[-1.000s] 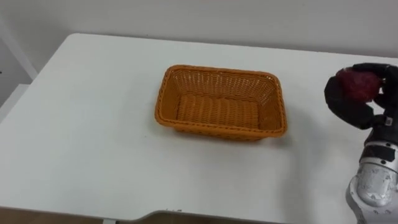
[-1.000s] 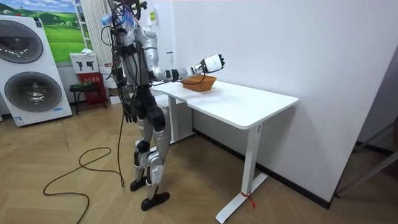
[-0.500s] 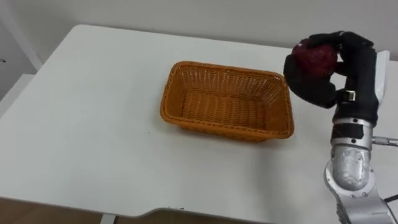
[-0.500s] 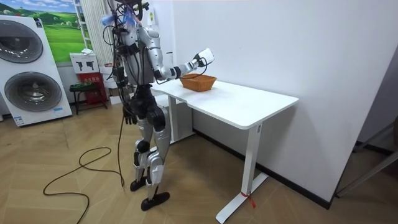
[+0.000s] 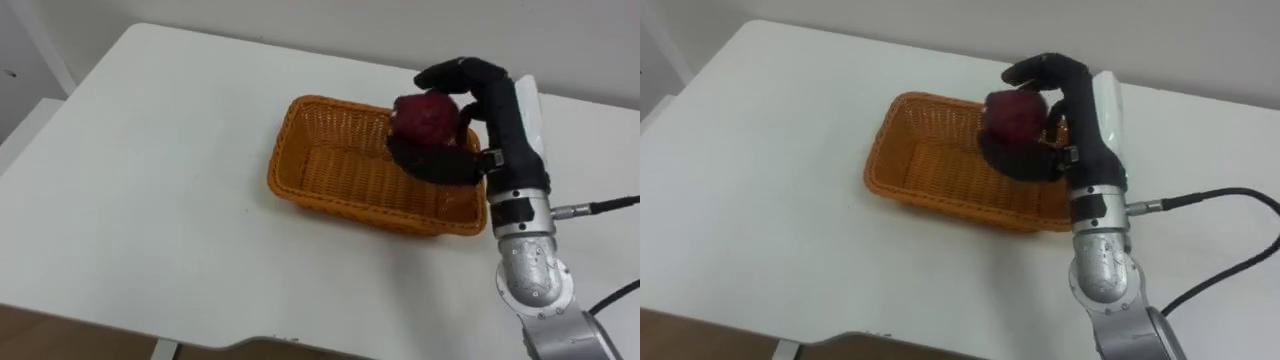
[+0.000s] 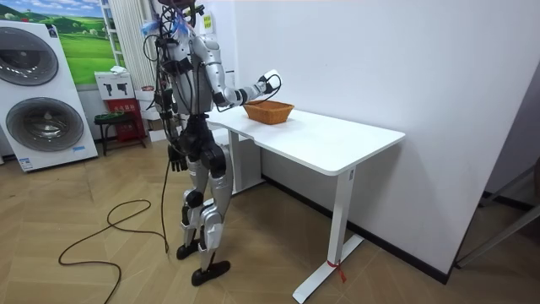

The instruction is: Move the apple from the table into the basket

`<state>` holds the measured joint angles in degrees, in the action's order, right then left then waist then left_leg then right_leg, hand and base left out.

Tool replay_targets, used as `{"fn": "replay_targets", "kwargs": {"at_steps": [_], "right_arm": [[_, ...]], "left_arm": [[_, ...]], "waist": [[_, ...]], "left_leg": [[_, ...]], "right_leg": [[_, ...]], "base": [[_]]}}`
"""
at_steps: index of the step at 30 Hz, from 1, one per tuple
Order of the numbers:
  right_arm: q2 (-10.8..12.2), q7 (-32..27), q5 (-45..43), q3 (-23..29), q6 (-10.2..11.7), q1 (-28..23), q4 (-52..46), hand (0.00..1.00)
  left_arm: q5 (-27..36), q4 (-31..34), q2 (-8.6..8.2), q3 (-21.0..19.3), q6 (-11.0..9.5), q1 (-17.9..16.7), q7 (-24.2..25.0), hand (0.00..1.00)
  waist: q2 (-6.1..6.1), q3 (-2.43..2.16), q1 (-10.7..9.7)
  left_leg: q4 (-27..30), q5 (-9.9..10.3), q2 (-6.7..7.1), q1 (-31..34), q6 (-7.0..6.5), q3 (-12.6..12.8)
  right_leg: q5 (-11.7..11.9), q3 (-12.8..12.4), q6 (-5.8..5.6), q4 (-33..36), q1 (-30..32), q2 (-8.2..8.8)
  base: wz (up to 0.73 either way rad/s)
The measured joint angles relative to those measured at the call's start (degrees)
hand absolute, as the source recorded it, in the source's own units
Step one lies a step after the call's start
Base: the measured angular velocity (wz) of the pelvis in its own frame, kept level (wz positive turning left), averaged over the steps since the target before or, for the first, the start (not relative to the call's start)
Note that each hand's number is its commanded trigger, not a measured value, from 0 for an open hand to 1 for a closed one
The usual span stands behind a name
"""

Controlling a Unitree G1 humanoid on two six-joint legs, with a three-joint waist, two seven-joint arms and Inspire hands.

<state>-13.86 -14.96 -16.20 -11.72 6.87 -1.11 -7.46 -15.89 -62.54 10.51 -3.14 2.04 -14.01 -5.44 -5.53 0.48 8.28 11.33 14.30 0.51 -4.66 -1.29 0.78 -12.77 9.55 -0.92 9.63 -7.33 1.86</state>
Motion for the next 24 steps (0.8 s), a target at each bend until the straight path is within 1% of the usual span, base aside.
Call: {"fn": "replay_targets", "kwargs": {"at_steps": [2, 5, 7, 8, 12, 13, 14, 15, 17, 18, 19, 20, 21, 22, 23, 24], "right_arm": [[0.0, 1.0, -0.1, -0.6, 0.0, 0.2, 0.0, 0.00], [0.0, 1.5, -0.4, -0.6, 0.0, 0.3, 0.0, 0.00], [0.0, 1.5, -1.0, -0.6, 0.0, 0.6, 0.0, 0.00], [0.0, 1.5, -1.2, -0.6, 0.0, 0.6, 0.0, 0.00], [0.0, 1.4, -2.5, -0.5, -0.3, 0.6, 0.0, 0.00], [0.0, 1.3, -2.5, -0.5, -0.5, 0.6, 0.0, 0.00], [0.0, 1.1, -2.1, -0.4, -0.6, 0.6, 0.1, 0.00], [0.0, 0.9, -2.1, -0.2, -0.6, 0.6, 0.2, 0.00], [-0.2, -0.5, -0.7, 1.3, -0.5, 0.6, 0.9, 0.00], [-0.3, -0.6, -0.2, 2.1, -0.5, 0.7, 0.9, 0.00], [-0.4, -1.2, 0.4, 3.9, -0.5, 0.8, 0.8, 0.00], [-0.4, -1.6, 0.9, 4.7, -0.4, 1.1, 0.7, 0.00], [-0.4, -3.0, 2.0, 5.4, 0.0, 2.7, 0.5, 0.00], [-1.1, -5.3, 2.0, 6.6, 0.8, 3.1, 0.5, 0.00], [-1.4, -6.6, 2.1, 7.3, 0.9, 3.1, 0.6, 0.00], [-2.0, -9.7, 2.3, 9.8, 0.9, 3.0, 0.9, 0.00]], "left_arm": [[0.0, 0.0, 0.05, 0.0, -0.1, 0.1, 0.0, 0.00], [0.0, 0.0, 0.28, 0.0, -0.1, 0.2, 0.0, 0.00], [0.0, 0.1, 0.30, 0.0, -0.1, 0.2, 0.0, 0.00], [0.0, 0.1, 0.31, 0.0, -0.1, 0.3, 0.0, 0.00], [-0.1, 0.5, 0.30, 0.0, 0.0, 0.3, -0.1, 0.00], [-0.1, 0.7, 0.30, 0.0, 0.0, 0.3, -0.4, 0.00], [-0.1, 0.9, 0.29, 0.0, 0.1, 0.3, -0.7, 0.00], [-0.1, 1.0, 0.27, 0.0, 0.1, 0.3, -0.8, 0.00], [0.0, 1.7, 0.20, 0.0, 0.0, 0.3, -1.4, 0.00], [-0.1, 1.8, 0.18, 0.0, -0.1, 0.3, -1.4, 0.00], [-0.6, 1.8, 0.17, -0.1, -0.2, 0.0, -1.6, 0.00], [-0.7, 1.9, 0.39, -0.4, -0.5, -0.2, -1.8, 0.00], [-1.9, 1.7, 0.77, -2.5, -1.0, -0.8, -2.3, 0.00], [-2.3, 0.0, 0.56, -4.5, -1.1, -1.7, -3.0, 0.00], [-2.3, -0.6, 0.64, -4.8, -1.1, -1.9, -3.1, 0.00], [-2.1, -1.3, 0.62, -4.3, -1.1, -2.1, -3.1, 0.00]], "waist": [[0.07, 0.05, 0.0], [0.20, 0.14, -0.1], [0.64, 0.44, -0.3], [0.72, 0.49, -0.3], [1.05, 0.46, -0.3], [1.17, 0.42, -0.3], [1.25, 0.39, -0.4], [1.28, 0.37, -0.4], [1.43, 0.25, -0.8], [1.55, 0.16, -1.0], [2.20, 0.09, -1.0], [2.35, -0.05, -0.9], [1.98, 0.08, -0.9], [2.02, -0.12, -2.5], [2.07, -0.09, -4.0], [2.20, -0.10, -6.3]], "left_leg": [[0.0, 0.0, 0.10, -0.1, 0.00, -1.0], [0.0, 0.0, 0.11, -0.1, 0.00, -1.1], [0.0, 0.0, 0.13, 0.0, 0.00, -1.3], [0.0, 0.0, 0.12, 0.1, 0.00, -1.3], [0.0, 0.0, 0.12, 0.3, 0.00, -1.6], [0.0, 0.0, 0.12, 0.1, -0.01, -2.0], [0.0, 0.0, 0.11, 0.0, 0.00, -3.1], [0.0, 0.0, 0.11, -0.1, -0.01, -3.6], [0.0, 0.0, 0.02, -0.3, -0.03, -6.6], [-0.1, -0.1, -0.13, -0.4, -0.09, -7.7], [-0.5, -0.3, -1.20, -1.0, -0.14, -11.5], [-0.6, -0.3, -1.66, -1.0, -0.14, -13.4], [-0.5, -0.2, -2.46, -0.8, -0.06, -14.8], [0.4, 0.5, -3.77, -0.7, 1.74, -13.6], [0.4, 0.7, -3.97, -0.5, 3.25, -11.7], [-0.2, 0.5, -4.69, -1.0, 4.17, -6.4]], "right_leg": [[0.0, 0.0, 0.00, 0.1, 0.2, 0.03], [0.0, -0.1, 0.00, 0.0, 0.2, 0.02], [0.0, -0.1, 0.00, 0.0, 0.1, 0.02], [0.0, -0.1, 0.00, 0.0, 0.1, 0.01], [0.0, -0.1, 0.00, 0.2, 0.4, -0.02], [0.0, -0.1, 0.00, 0.4, 0.5, -0.05], [0.0, 0.0, 0.00, 0.6, 0.5, -0.08], [0.0, 0.0, 0.00, 0.8, 0.5, -0.11], [0.0, 0.1, 0.00, 2.5, 1.0, -0.31], [-0.1, 0.2, 0.01, 3.8, 1.7, -0.42], [-1.4, -0.6, 0.00, 7.1, 4.1, -1.13], [-1.7, -2.6, 0.35, 6.1, 5.6, -2.28], [1.0, -6.4, 3.07, -0.3, 9.2, -4.65], [8.1, -3.3, 4.84, -1.5, 9.6, -5.36], [8.4, -2.0, 4.94, -1.5, 8.7, -5.46], [8.4, -1.5, 4.94, -1.5, 7.3, -5.25]], "base": [[0.06], [0.03], [0.06], [0.00], [0.00], [0.00], [0.00], [0.06], [0.12], [0.00], [-0.18], [-0.64], [-0.70], [-0.45], [0.26], [0.56]]}}
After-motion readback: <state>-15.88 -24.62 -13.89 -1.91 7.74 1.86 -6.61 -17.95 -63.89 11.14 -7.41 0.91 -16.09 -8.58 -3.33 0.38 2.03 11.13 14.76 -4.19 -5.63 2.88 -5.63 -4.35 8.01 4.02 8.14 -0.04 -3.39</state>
